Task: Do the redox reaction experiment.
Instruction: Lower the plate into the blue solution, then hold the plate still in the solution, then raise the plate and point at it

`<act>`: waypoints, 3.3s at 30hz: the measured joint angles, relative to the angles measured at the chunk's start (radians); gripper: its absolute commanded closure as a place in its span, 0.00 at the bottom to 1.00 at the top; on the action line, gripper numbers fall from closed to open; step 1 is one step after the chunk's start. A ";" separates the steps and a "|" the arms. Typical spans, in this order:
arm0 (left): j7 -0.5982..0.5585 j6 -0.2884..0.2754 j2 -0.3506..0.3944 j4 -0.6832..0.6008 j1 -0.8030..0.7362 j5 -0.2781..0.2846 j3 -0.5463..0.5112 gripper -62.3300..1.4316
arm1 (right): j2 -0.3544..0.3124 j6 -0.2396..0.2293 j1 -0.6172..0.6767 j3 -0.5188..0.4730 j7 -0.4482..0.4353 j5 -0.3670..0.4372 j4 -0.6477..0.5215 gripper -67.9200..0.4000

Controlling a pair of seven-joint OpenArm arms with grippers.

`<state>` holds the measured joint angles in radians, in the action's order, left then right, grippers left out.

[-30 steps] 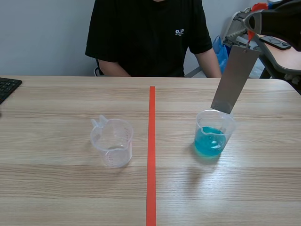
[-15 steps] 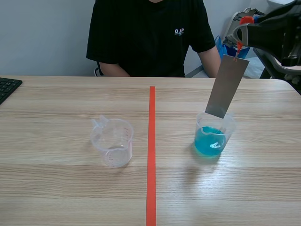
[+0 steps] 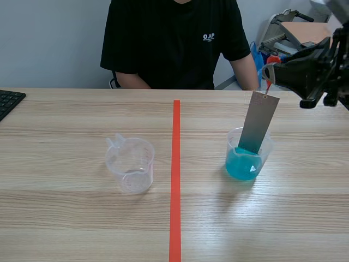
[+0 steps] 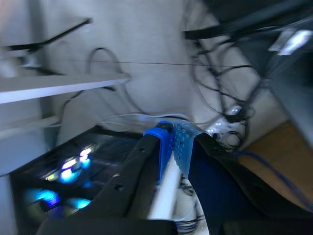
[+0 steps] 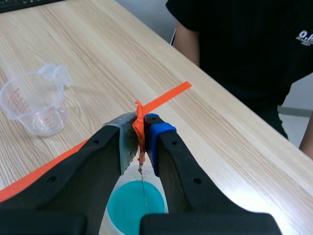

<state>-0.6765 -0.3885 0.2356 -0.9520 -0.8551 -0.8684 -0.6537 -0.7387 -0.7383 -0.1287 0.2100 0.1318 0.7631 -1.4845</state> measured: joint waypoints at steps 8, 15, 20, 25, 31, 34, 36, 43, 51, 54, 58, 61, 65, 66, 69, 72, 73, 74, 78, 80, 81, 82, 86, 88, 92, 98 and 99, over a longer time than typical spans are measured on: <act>0.108 0.008 -0.048 0.007 0.130 -0.028 0.126 0.91 | 0.067 0.000 0.000 0.043 -0.074 -0.132 0.090 0.97; 0.193 0.008 -0.047 0.007 0.208 -0.025 0.190 0.91 | 0.085 -0.001 -0.001 0.080 -0.146 -0.192 0.131 0.97; 0.193 0.008 -0.047 0.004 0.227 -0.024 0.190 0.91 | 0.085 0.000 -0.001 0.081 -0.150 -0.195 0.131 0.97; 0.190 0.008 -0.047 0.004 0.223 -0.024 0.190 0.91 | 0.085 0.000 -0.001 0.081 -0.150 -0.195 0.131 0.97; 0.190 0.008 -0.047 0.004 0.223 -0.024 0.190 0.91 | 0.085 0.000 -0.001 0.081 -0.150 -0.199 0.131 0.97; 0.190 0.008 -0.047 0.004 0.223 -0.024 0.190 0.91 | 0.085 0.000 -0.001 0.081 -0.150 -0.199 0.131 0.97; 0.190 0.008 -0.047 0.004 0.223 -0.024 0.190 0.91 | 0.085 0.000 -0.001 0.081 -0.150 -0.199 0.131 0.97; 0.190 0.008 -0.047 0.004 0.223 -0.024 0.190 0.91 | 0.085 0.000 -0.001 0.081 -0.150 -0.199 0.131 0.97; 0.191 0.008 -0.047 0.004 0.223 -0.024 0.190 0.91 | 0.085 0.000 -0.001 0.081 -0.150 -0.199 0.131 0.97; 0.191 0.008 -0.047 0.004 0.223 -0.024 0.190 0.91 | 0.084 0.000 -0.001 0.081 -0.150 -0.203 0.131 0.97; 0.191 0.008 -0.047 0.004 0.223 -0.024 0.190 0.91 | 0.082 0.000 -0.001 0.081 -0.150 -0.203 0.131 0.97; 0.191 0.008 -0.047 0.004 0.223 -0.024 0.190 0.91 | 0.071 0.000 -0.001 0.081 -0.148 -0.193 0.130 0.97; 0.191 0.008 -0.047 0.004 0.223 -0.024 0.190 0.91 | 0.037 0.000 0.000 0.081 -0.130 -0.168 0.112 0.97; 0.191 0.008 -0.047 0.004 0.223 -0.024 0.190 0.91 | 0.026 0.000 0.000 0.081 -0.127 -0.158 0.102 0.97; 0.191 0.008 -0.047 0.004 0.223 -0.024 0.190 0.91 | -0.005 0.000 0.000 0.081 -0.119 -0.128 0.061 0.97; 0.191 0.008 -0.047 0.004 0.223 -0.024 0.190 0.91 | -0.032 0.000 0.000 0.081 -0.112 -0.087 0.020 0.97; 0.191 0.008 -0.047 0.004 0.223 -0.024 0.190 0.91 | -0.040 0.000 0.000 0.081 -0.111 -0.075 0.010 0.97; 0.191 0.008 -0.047 0.004 0.223 -0.024 0.190 0.91 | -0.049 0.000 0.000 0.080 -0.105 -0.056 0.001 0.97; 0.191 0.008 -0.047 0.004 0.223 -0.024 0.190 0.91 | -0.079 0.000 0.000 0.066 -0.087 -0.002 -0.033 0.97; 0.191 0.008 -0.047 0.004 0.221 -0.022 0.190 0.91 | -0.093 0.000 0.000 0.055 -0.068 0.025 -0.055 0.97; 0.191 0.008 -0.047 0.004 0.220 -0.022 0.190 0.91 | -0.099 0.000 0.000 0.050 -0.064 0.037 -0.064 0.97; 0.191 0.008 -0.047 0.004 0.220 -0.022 0.190 0.91 | -0.106 0.000 0.000 0.047 -0.061 0.048 -0.074 0.97; 0.195 0.008 -0.047 0.004 0.221 -0.021 0.190 0.91 | -0.124 -0.002 0.000 0.026 -0.049 0.088 -0.109 0.97; 0.195 0.008 -0.047 0.004 0.221 -0.022 0.190 0.91 | -0.129 -0.002 0.000 0.013 -0.023 0.124 -0.124 0.97; 0.195 0.008 -0.047 0.004 0.221 -0.021 0.190 0.91 | -0.144 -0.002 0.000 -0.008 0.005 0.171 -0.141 0.97; 0.195 0.008 -0.047 0.004 0.221 -0.021 0.190 0.91 | -0.169 -0.001 0.000 -0.037 0.050 0.234 -0.178 0.97; 0.195 0.008 -0.047 0.004 0.221 -0.021 0.190 0.91 | -0.171 -0.002 0.000 -0.042 0.056 0.244 -0.187 0.97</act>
<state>-0.4820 -0.3809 0.1886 -0.9478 -0.6342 -0.8898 -0.4633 -0.9100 -0.7403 -0.1291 0.1677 0.1879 1.0069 -1.6711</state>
